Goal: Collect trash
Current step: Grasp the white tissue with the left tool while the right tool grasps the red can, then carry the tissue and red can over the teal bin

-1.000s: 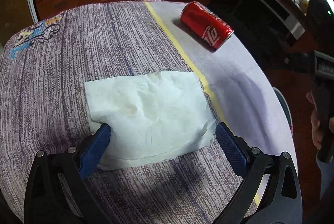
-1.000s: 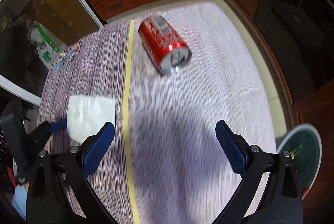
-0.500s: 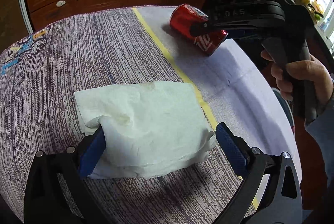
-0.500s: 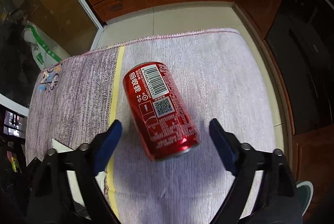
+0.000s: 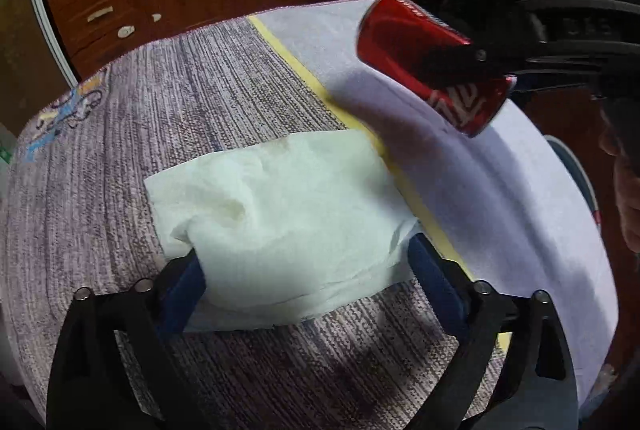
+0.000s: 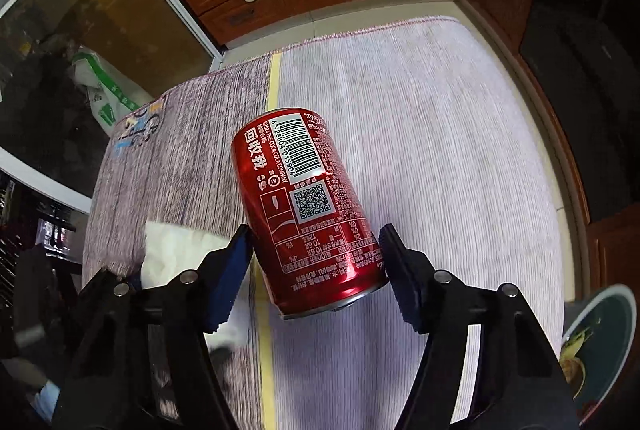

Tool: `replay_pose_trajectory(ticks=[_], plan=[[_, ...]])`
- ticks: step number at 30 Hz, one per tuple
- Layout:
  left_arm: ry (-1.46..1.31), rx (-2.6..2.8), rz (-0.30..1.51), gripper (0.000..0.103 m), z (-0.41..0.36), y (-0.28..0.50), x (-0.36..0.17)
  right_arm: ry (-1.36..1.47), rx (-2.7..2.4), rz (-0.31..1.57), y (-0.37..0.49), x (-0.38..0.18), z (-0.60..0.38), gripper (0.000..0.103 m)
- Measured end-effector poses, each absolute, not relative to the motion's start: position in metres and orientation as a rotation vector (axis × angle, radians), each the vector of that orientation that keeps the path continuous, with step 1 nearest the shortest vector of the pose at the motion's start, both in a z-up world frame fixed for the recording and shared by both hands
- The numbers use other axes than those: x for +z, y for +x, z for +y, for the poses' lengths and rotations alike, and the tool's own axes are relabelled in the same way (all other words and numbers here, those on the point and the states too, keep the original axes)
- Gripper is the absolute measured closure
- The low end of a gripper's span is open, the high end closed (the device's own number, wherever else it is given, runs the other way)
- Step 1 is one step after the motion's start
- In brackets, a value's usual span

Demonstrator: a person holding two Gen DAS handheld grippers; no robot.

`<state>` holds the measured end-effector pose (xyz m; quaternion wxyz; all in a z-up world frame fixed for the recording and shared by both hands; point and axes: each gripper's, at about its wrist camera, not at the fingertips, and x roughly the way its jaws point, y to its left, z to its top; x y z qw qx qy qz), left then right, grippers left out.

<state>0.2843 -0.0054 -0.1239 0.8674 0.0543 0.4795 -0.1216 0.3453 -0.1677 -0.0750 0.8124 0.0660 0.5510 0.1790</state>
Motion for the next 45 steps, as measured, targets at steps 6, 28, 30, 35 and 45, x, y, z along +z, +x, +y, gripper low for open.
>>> replay_pose_trajectory(ticks=[6,28,30,35,45], plan=[[0.036,-0.219,1.031,0.096,0.008,0.284,-0.117,0.183,0.352,1.18,0.31,-0.069,-0.19,0.041],[0.06,-0.384,0.959,0.097,-0.094,0.189,-0.02,0.428,0.285,1.029,0.161,-0.007,-0.331,0.041],[0.075,-0.407,0.959,0.097,-0.109,0.187,-0.019,0.45,0.268,1.015,0.15,-0.006,-0.35,0.041],[0.121,-0.471,0.97,0.097,-0.159,0.18,-0.018,0.517,0.212,0.982,0.128,-0.011,-0.406,0.041],[0.189,-0.567,1.031,0.097,-0.243,0.186,-0.042,0.641,0.083,0.971,0.095,-0.043,-0.497,0.04]])
